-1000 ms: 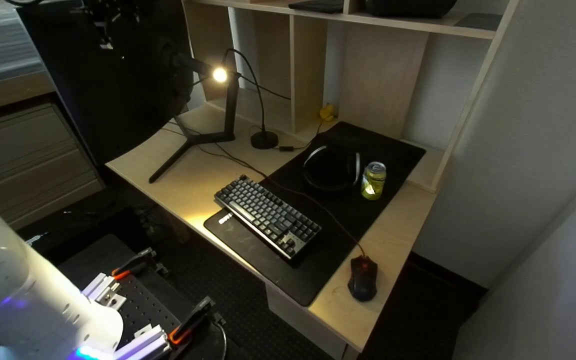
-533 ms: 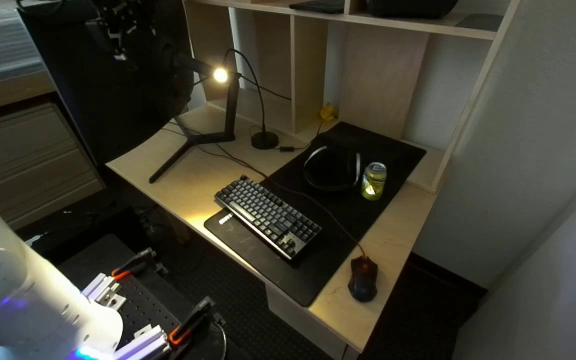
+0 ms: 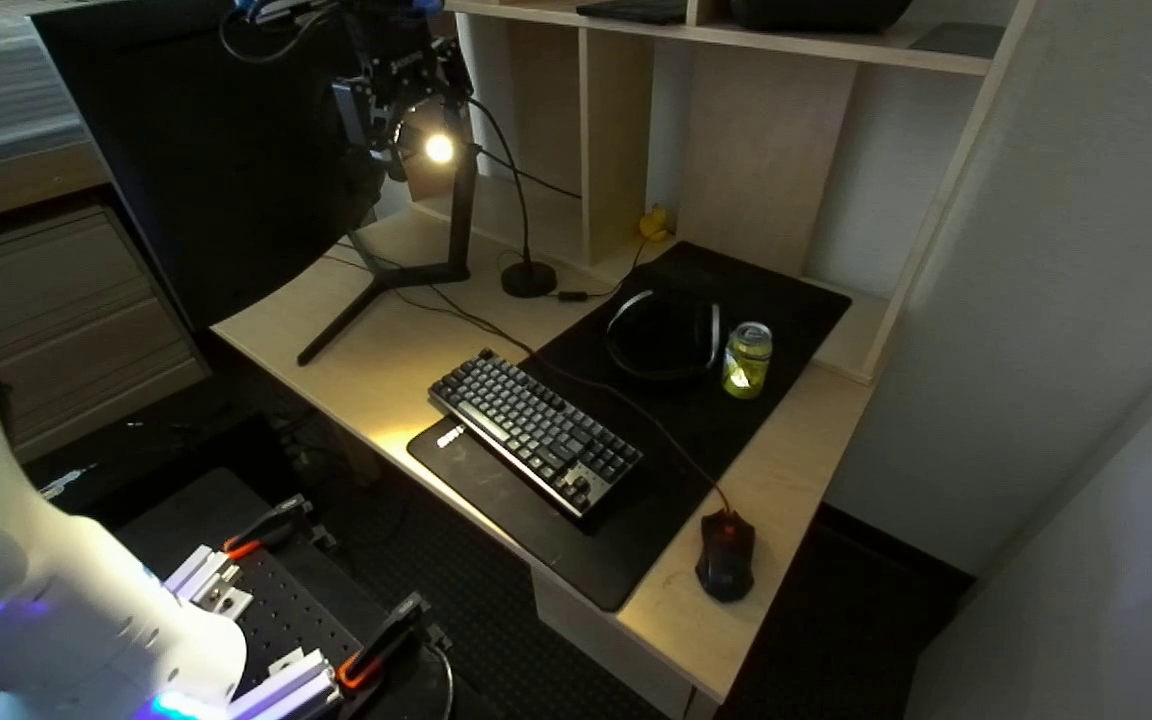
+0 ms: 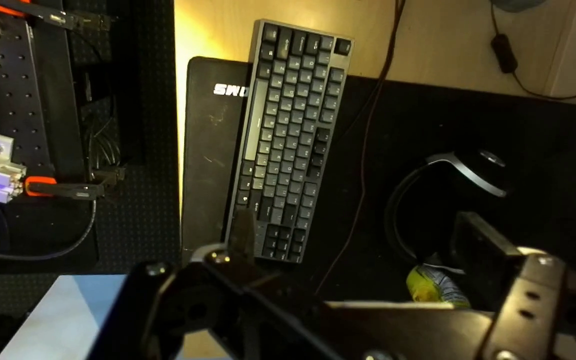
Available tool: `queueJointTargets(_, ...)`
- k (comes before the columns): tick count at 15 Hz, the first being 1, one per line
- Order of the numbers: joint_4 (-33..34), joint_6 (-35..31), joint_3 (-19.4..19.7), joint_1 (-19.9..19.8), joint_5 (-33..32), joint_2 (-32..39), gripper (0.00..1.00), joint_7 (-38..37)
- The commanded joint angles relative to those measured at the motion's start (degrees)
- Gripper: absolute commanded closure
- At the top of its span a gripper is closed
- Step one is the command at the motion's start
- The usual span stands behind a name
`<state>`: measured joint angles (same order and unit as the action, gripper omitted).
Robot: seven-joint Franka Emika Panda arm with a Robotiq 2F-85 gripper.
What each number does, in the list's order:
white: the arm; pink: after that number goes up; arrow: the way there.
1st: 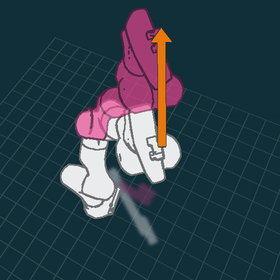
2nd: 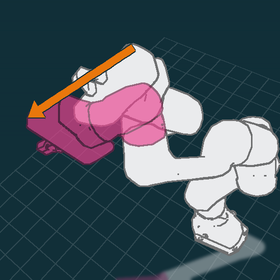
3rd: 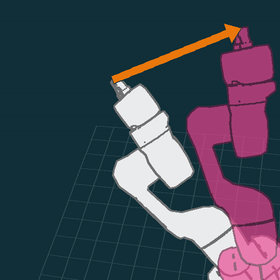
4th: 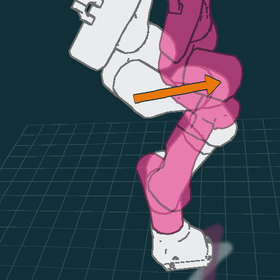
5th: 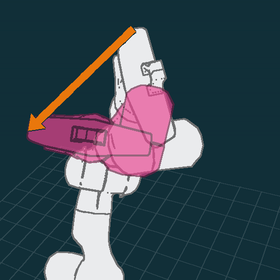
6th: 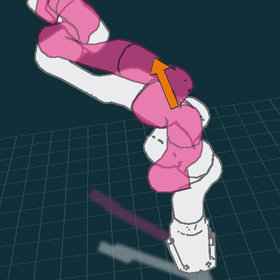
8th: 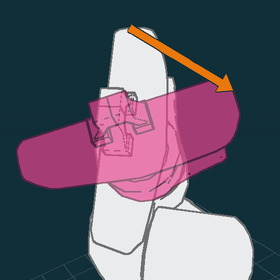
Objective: Turn off the lamp
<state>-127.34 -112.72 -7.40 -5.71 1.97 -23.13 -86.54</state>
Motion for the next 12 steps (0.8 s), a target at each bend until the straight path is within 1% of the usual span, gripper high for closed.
queueJointTargets(1, -2.5, -0.6, -0.8, 2.2, -0.4, -2.4, 0.00, 0.7)
queueJointTargets(2, -2.9, -0.4, -1.0, 3.6, 0.4, -1.8, 0.00, 3.0)
queueJointTargets(3, -2.3, -1.1, -0.3, 4.4, 1.2, 1.1, 0.00, 6.0)
queueJointTargets(4, 0.2, -0.3, 0.6, 3.9, 2.4, 6.1, 0.00, 5.9)
queueJointTargets(5, 1.8, -0.9, 1.2, 3.7, 2.9, 9.5, 0.00, 6.8)
queueJointTargets(7, 6.6, -1.4, 2.5, 2.4, 3.0, 16.0, 0.00, 5.0)
queueJointTargets(8, 9.3, -1.6, 3.8, 2.6, 4.2, 19.2, 0.00, 6.3)
queueJointTargets(11, 20.0, 0.9, 6.4, 3.1, 6.7, 29.0, 0.00, 6.5)
queueJointTargets(12, 12.0, -1.9, 6.5, 3.8, 5.0, 22.7, 0.00, 5.3)
